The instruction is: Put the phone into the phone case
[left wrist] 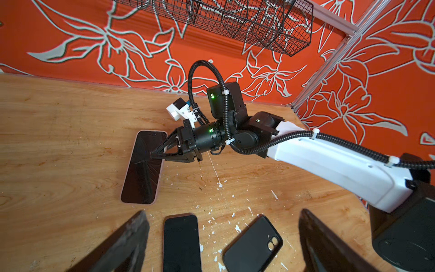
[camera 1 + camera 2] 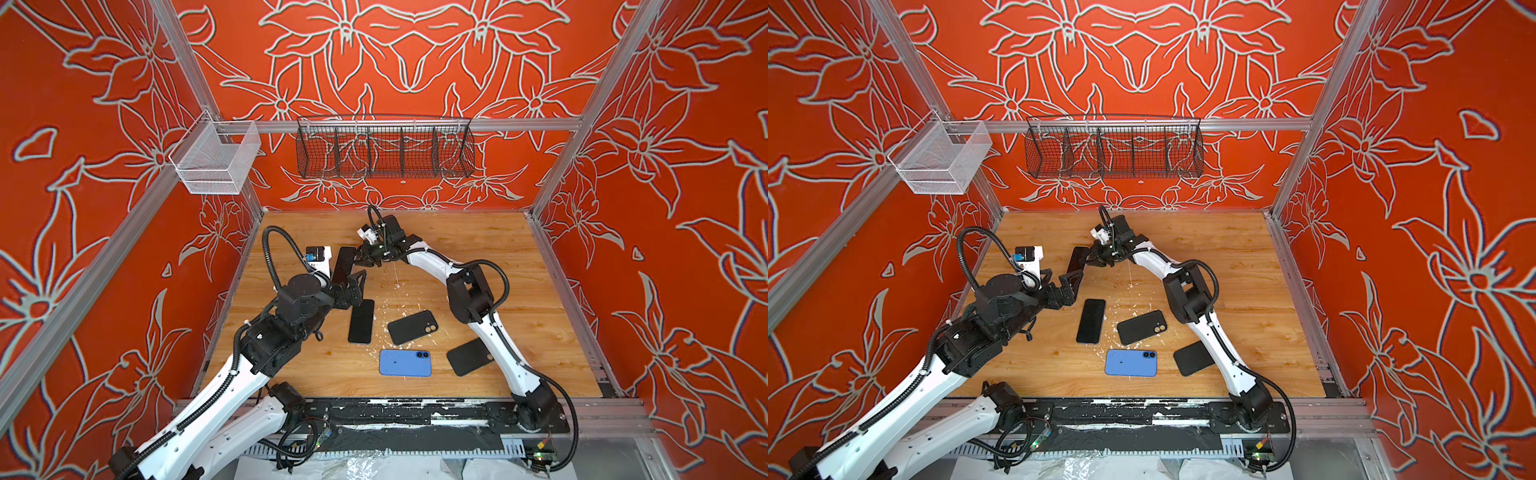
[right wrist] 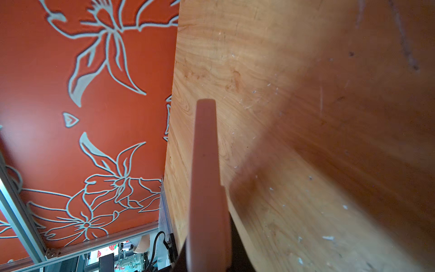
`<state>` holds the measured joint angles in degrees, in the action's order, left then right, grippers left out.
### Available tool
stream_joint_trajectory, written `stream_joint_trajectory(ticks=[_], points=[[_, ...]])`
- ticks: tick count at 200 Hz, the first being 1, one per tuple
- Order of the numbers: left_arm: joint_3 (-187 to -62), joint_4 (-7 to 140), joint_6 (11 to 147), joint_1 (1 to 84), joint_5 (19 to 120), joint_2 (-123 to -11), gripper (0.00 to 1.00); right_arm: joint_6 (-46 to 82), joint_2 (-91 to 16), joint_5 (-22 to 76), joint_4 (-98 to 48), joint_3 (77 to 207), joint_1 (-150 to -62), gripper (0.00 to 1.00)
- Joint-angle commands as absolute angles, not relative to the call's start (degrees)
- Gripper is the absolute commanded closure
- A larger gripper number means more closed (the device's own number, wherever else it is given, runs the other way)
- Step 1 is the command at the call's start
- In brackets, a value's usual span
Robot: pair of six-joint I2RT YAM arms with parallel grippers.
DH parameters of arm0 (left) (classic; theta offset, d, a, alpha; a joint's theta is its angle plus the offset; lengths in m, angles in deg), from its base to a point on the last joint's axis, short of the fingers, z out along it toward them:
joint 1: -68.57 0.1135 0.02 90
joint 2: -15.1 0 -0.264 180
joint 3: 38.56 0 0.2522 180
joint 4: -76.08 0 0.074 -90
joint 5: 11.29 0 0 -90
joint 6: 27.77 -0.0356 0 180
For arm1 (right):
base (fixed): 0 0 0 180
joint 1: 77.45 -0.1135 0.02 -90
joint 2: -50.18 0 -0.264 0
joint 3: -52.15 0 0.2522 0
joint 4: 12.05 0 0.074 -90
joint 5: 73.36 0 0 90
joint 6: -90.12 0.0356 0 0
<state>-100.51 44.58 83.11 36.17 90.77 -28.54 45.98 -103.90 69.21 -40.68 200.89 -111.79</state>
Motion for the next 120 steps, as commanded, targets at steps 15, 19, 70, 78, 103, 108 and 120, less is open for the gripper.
stream_joint_trajectory(ticks=[15, 19, 70, 78, 103, 108, 120], points=[[-99.11, 45.51, 82.75, 37.95, 89.11, -28.76, 0.03, 44.26, -106.53, 70.56, -45.54, 207.47, -111.11, 1.0], [-98.94, 45.57, 82.9, 38.26, 88.92, -28.84, 0.03, 44.17, -106.73, 70.52, -45.81, 207.78, -111.11, 1.0], [-98.2, 46.54, 84.8, 40.78, 86.76, -29.54, 0.03, 41.27, -107.58, 65.9, -49.35, 208.21, -110.08, 0.69], [-98.13, 46.58, 84.89, 40.97, 86.56, -29.63, 0.03, 41.01, -107.57, 65.33, -49.61, 208.21, -110.02, 0.64], [-98.11, 46.59, 85.22, 41.24, 86.19, -29.92, 0.03, 40.37, -107.7, 63.82, -50.29, 208.55, -109.84, 0.54], [-98.0, 46.59, 85.26, 41.33, 86.19, -30.0, 0.03, 40.21, -107.75, 63.45, -50.42, 208.69, -109.79, 0.52], [-97.86, 46.58, 85.43, 41.33, 86.02, -29.99, 0.03, 39.93, -107.63, 62.64, -50.68, 208.82, -109.79, 0.48]])
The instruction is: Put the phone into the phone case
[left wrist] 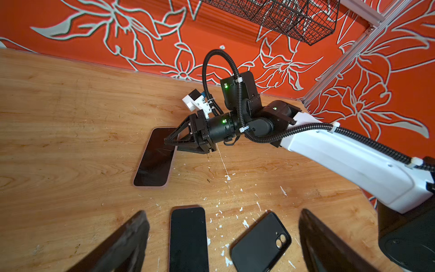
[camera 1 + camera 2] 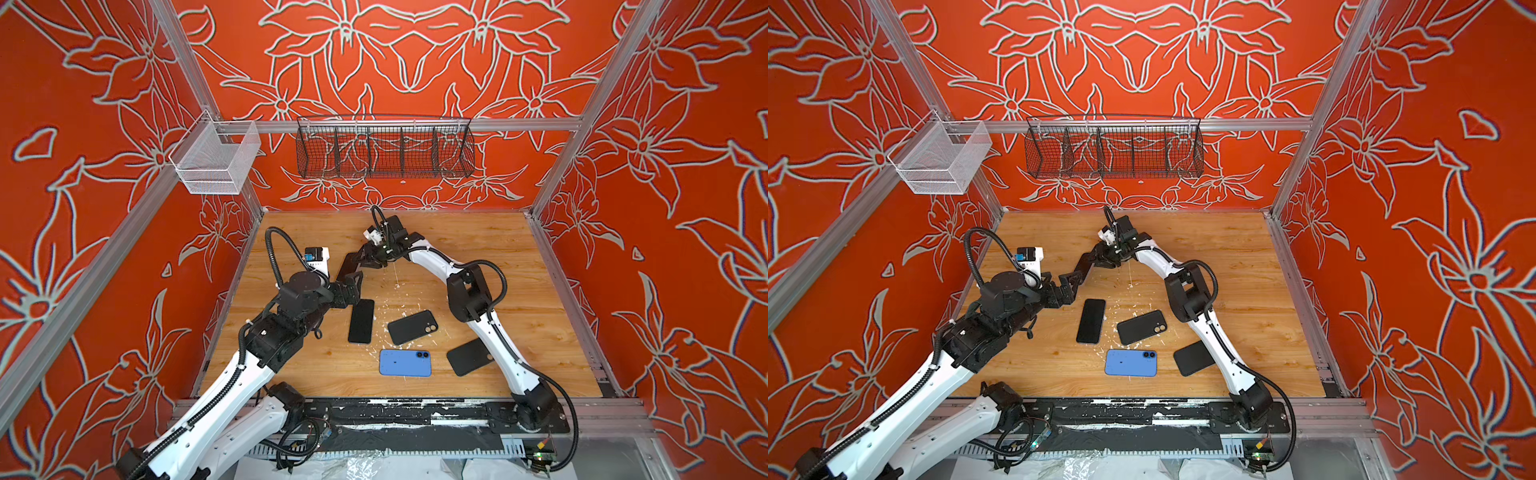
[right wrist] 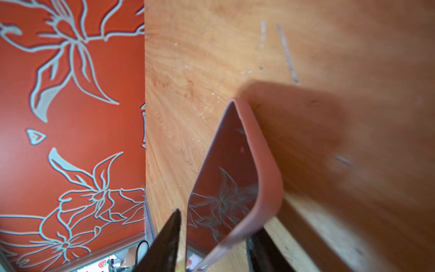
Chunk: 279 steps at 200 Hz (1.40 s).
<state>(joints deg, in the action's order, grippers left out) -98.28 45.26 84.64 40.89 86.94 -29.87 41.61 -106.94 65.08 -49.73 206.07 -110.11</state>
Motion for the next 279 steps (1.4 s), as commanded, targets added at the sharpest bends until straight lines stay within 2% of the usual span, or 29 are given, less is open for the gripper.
stream_joint_trajectory(ticks=[1, 36, 71, 90, 119, 166, 228, 253, 279], points=[[-97.86, 46.58, 85.48, 41.33, 86.02, -29.99, 0.03, 39.89, -107.61, 62.58, -50.68, 208.82, -109.79, 0.48], [-97.93, 46.07, 85.95, 41.42, 86.1, -29.9, 0.03, 39.6, -107.54, 60.85, -50.7, 209.76, -109.8, 0.35], [-98.83, 43.55, 87.65, 41.67, 86.76, -30.07, 0.03, 35.56, -103.36, 57.61, -55.37, 209.08, -109.52, 0.33], [-99.25, 40.83, 90.03, 41.85, 87.71, -30.08, 0.03, 30.2, -93.18, 51.57, -57.07, 199.18, -109.46, 0.33], [-98.53, 36.45, 94.82, 42.29, 87.9, -29.42, 0.03, 25.86, -72.2, 43.04, -52.33, 174.83, -108.81, 0.34], [-97.85, 32.49, 100.89, 42.3, 77.27, -33.86, 0.02, 22.61, -47.28, 32.32, -58.03, 147.49, -108.91, 0.35], [-99.25, 24.2, 104.52, 35.12, 69.71, -44.46, 0.02, 27.62, -26.38, 32.37, -60.76, 126.87, -109.63, 0.33], [-95.86, 24.0, 106.33, 34.82, 64.56, -45.86, 0.02, 29.06, -20.97, 32.33, -60.67, 121.39, -109.71, 0.33], [-92.9, 23.18, 109.82, 34.82, 66.41, -45.02, 0.02, 29.29, -19.65, 32.07, -60.25, 118.43, -109.77, 0.33]])
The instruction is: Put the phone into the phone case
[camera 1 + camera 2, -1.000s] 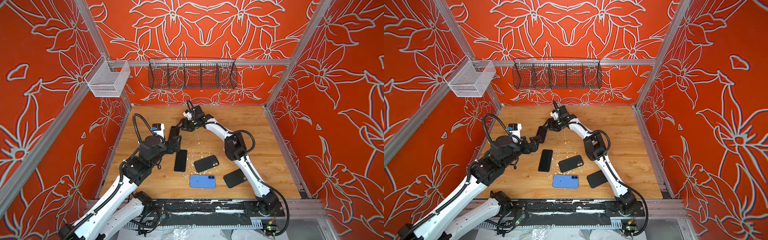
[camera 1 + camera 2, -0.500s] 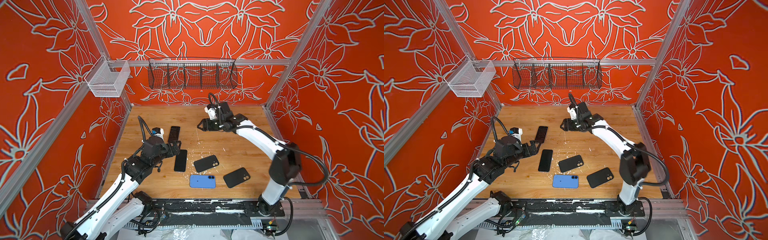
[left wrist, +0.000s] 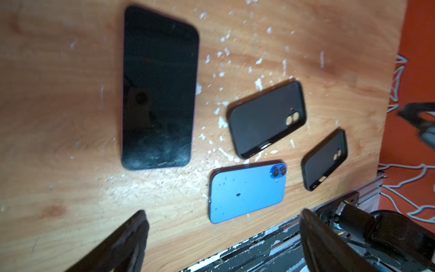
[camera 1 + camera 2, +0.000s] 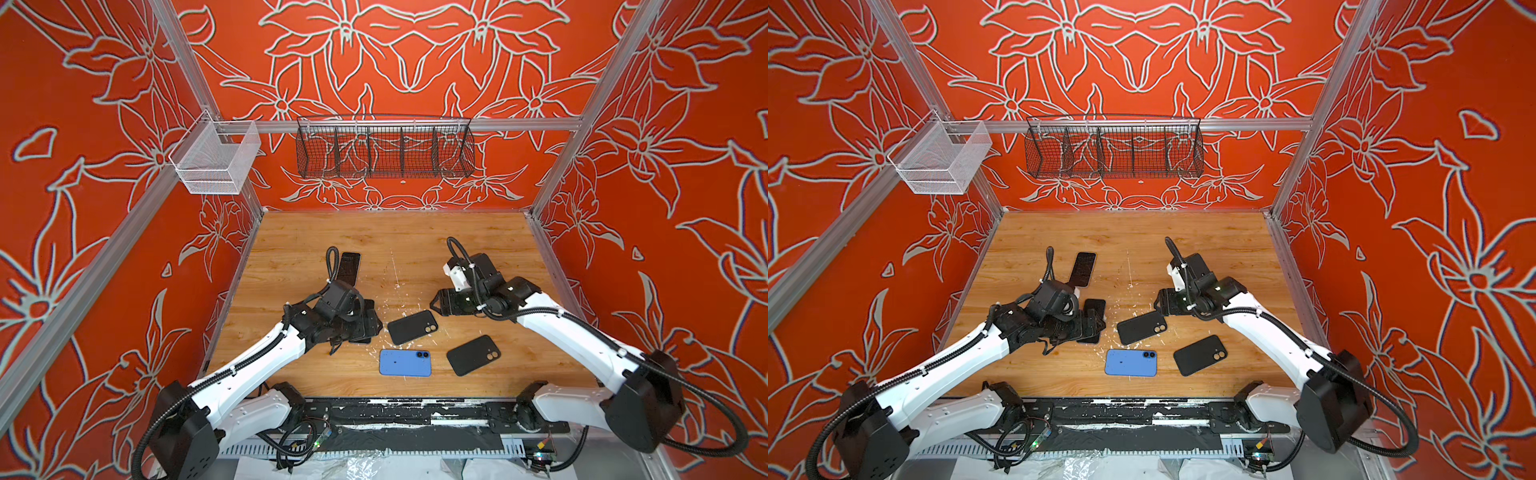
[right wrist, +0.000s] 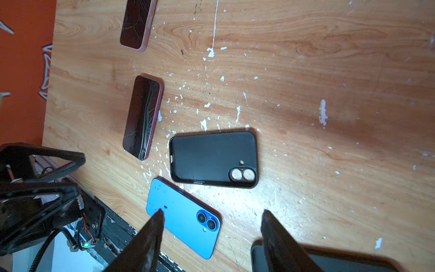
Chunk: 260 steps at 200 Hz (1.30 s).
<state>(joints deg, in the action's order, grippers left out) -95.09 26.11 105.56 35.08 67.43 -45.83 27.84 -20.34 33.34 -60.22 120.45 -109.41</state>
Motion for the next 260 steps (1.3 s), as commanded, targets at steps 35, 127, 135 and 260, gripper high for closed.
stream_joint_trajectory(ticks=[35, 127, 135, 260], points=[[-86.67, 27.35, 116.6, 34.82, 70.49, -43.76, 0.01, 28.42, -23.38, 33.96, -58.57, 120.96, -110.35, 0.33], [-95.15, 30.12, 108.23, 34.82, 74.81, -49.28, 0.01, 32.9, -34.76, 29.22, -65.36, 121.96, -111.77, 0.46], [-96.56, 29.85, 107.44, 34.82, 75.5, -50.18, 0.01, 33.6, -35.87, 28.57, -65.28, 122.26, -112.3, 0.47], [-94.95, 37.18, 106.13, 34.83, 76.34, -51.02, 0.02, 43.88, -45.14, 20.51, -65.05, 125.47, -116.72, 0.58]])
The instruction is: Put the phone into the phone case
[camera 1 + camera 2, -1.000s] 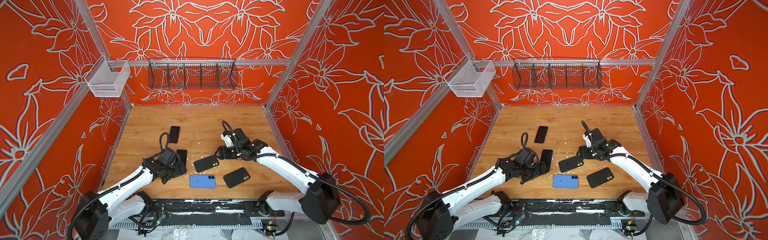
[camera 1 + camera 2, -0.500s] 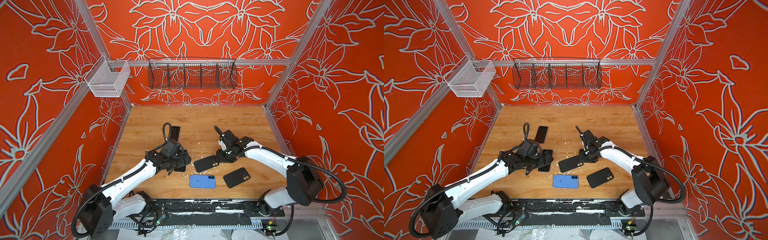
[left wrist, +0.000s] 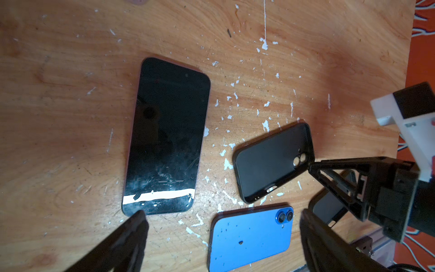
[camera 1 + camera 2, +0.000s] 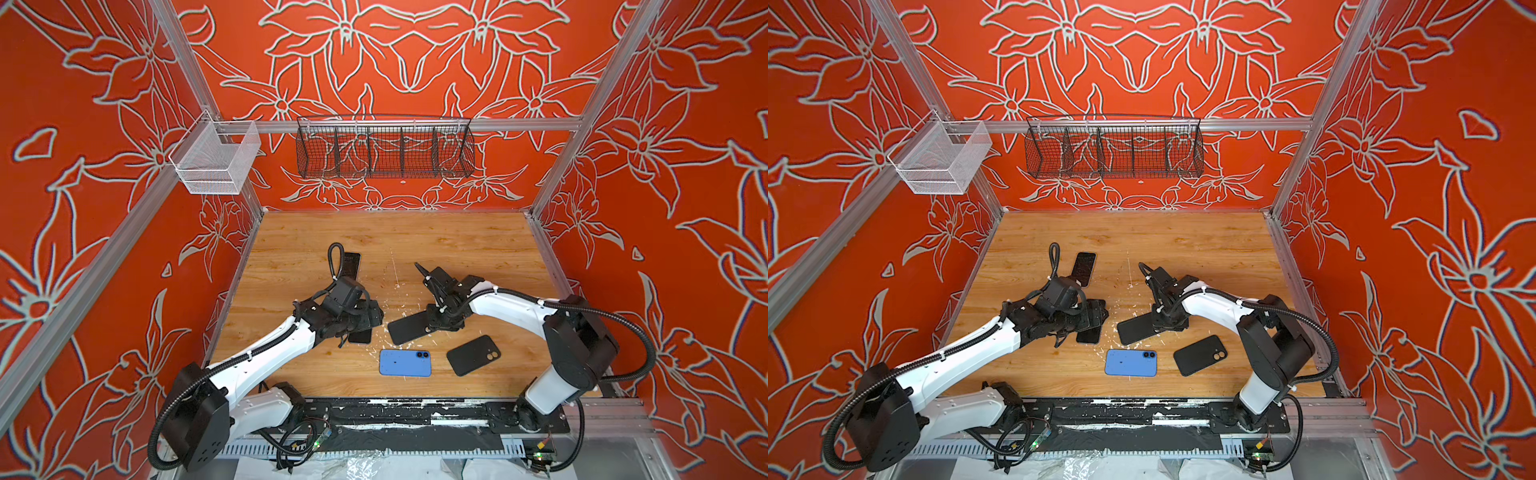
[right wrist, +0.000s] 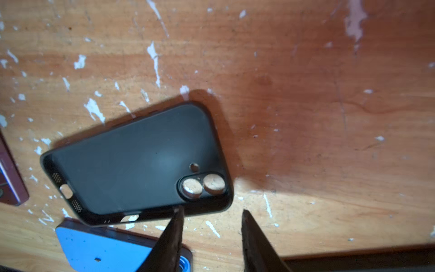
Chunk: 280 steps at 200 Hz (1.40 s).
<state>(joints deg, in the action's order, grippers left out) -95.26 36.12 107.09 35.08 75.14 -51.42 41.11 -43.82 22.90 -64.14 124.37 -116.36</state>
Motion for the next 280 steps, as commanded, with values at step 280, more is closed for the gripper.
stream_joint_trajectory(ticks=[280], points=[[-94.18, 39.73, 106.0, 34.89, 74.58, -51.2, 0.02, 28.68, -50.0, 13.93, -69.51, 132.13, -113.31, 0.63]])
